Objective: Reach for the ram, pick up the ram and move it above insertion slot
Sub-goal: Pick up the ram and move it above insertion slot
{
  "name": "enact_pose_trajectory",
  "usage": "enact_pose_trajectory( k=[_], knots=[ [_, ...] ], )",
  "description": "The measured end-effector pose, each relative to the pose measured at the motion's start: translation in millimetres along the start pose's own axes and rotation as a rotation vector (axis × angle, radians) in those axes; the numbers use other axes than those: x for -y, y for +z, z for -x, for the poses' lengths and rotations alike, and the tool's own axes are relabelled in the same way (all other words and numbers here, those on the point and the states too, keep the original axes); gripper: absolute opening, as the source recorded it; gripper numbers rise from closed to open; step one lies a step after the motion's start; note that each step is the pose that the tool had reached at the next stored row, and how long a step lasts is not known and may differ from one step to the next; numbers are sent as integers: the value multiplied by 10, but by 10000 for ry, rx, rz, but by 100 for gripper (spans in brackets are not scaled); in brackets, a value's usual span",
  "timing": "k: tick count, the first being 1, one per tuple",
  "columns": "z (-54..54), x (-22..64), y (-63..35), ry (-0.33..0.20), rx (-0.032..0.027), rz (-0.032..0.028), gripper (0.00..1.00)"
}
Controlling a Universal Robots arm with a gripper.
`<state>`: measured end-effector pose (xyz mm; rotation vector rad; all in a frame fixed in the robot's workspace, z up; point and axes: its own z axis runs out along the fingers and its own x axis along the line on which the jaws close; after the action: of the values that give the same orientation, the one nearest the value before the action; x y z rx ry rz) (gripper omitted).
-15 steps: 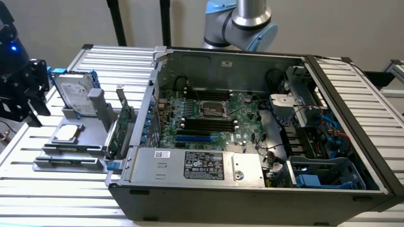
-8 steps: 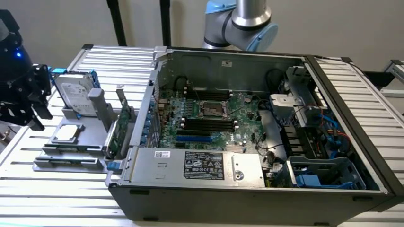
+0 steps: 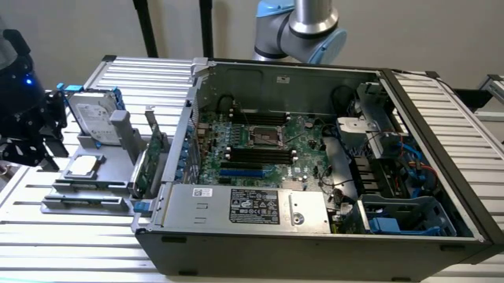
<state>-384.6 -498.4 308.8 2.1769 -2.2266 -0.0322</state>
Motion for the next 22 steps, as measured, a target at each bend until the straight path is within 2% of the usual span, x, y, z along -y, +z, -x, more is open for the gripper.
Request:
enact_pose_trajectory(
  k=[12,22],
  knots=[
    [-92,30,219,0,0,1,36],
    [-104,68,399,4,6,1,36]
  ],
)
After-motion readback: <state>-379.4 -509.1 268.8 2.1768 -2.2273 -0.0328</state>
